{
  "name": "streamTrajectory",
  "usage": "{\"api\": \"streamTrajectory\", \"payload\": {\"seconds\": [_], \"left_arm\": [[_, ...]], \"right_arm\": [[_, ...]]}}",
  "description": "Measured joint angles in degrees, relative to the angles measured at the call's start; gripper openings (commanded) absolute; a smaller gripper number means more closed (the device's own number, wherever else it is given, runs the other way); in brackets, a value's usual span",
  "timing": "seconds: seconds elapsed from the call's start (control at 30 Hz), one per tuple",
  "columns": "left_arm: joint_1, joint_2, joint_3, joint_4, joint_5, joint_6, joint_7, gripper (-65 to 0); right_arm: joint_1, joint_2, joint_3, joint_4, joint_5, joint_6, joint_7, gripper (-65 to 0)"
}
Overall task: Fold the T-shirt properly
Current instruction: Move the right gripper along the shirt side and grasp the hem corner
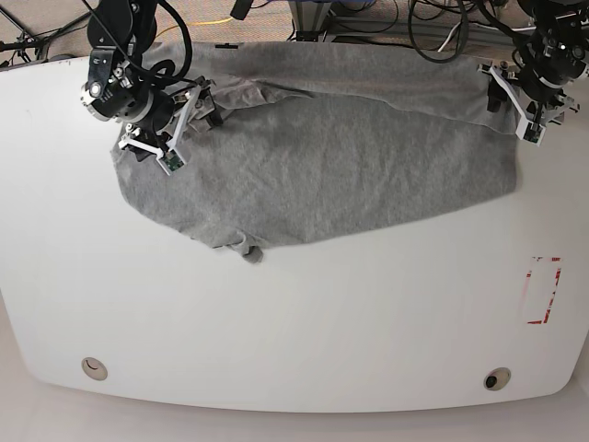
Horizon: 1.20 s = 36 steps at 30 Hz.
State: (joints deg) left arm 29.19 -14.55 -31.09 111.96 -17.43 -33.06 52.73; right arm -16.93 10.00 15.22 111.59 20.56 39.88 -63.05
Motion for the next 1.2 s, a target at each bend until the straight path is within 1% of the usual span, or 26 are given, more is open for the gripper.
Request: {"api": "streamTrajectory", "payload": {"seconds": [0.03, 0.1, 0.17, 0.2, 0.3, 0.4, 0.5, 0.57, 0.7, 0.77, 0.9, 1.2], "left_arm": [[-0.24, -0.02, -0.02, 0.0, 0.0, 0.02, -0.11, -27.6], [-0.31, -0.09, -0.04, 0.0, -0.09, 0.02, -0.46, -27.6], [-0.22, 0.02, 0.0, 0.0, -0.02, 0.02, -0.13, -27.6], [-0.13, 0.02, 0.0, 0.0, 0.0, 0.02, -0.04, -27.6], [-0.24, 0.02, 0.0, -0.02, 0.0, 0.02, -0.02, -27.6], [-0.28, 0.02, 0.0, -0.02, -0.02, 0.02, -0.04, -27.6], [-0.28, 0.02, 0.0, -0.07, 0.0, 0.02, -0.02, -27.6], [-0.28, 0.04, 0.0, -0.07, 0.0, 0.02, -0.02, -27.6], [-0.31, 0.02, 0.02, -0.07, 0.0, 0.02, -0.02, -27.6], [-0.31, 0.02, 0.02, -0.07, 0.0, 0.02, -0.04, -27.6], [-0.31, 0.04, 0.02, -0.07, 0.0, 0.02, -0.02, -27.6], [-0.31, 0.0, 0.48, -0.04, 0.02, 0.02, -0.02, -27.6]], "right_arm": [[-0.02, -0.02, -0.96, 0.0, -1.49, 0.07, 0.0, -14.9], [-0.04, -0.2, -2.19, -0.11, -2.45, 0.04, -0.13, -15.1], [0.0, -0.2, -2.93, -1.81, -2.1, 0.13, 0.04, -15.2], [0.07, -0.17, -2.97, -3.15, -2.21, 0.13, 0.07, -16.6], [0.15, -0.2, -2.84, -5.77, -2.29, 0.11, 0.02, -26.5], [0.33, -0.17, -2.86, -6.56, -2.21, 0.07, 1.66, -38.7], [0.26, -0.2, -2.84, -6.67, -2.23, 0.09, 1.95, -47.7], [0.15, -0.2, -2.84, -6.67, -2.25, 0.07, 1.92, -52.8], [0.17, -0.17, -2.84, -6.34, -2.34, 0.09, 1.92, -60.2], [0.02, -0.2, -2.84, -5.33, -2.23, 0.09, 1.92, -65.0], [-0.13, -0.2, -2.84, -2.75, -2.16, 0.07, 1.99, -65.0], [0.39, -0.35, -2.91, -1.01, -2.32, 0.11, 1.9, -65.0]]}}
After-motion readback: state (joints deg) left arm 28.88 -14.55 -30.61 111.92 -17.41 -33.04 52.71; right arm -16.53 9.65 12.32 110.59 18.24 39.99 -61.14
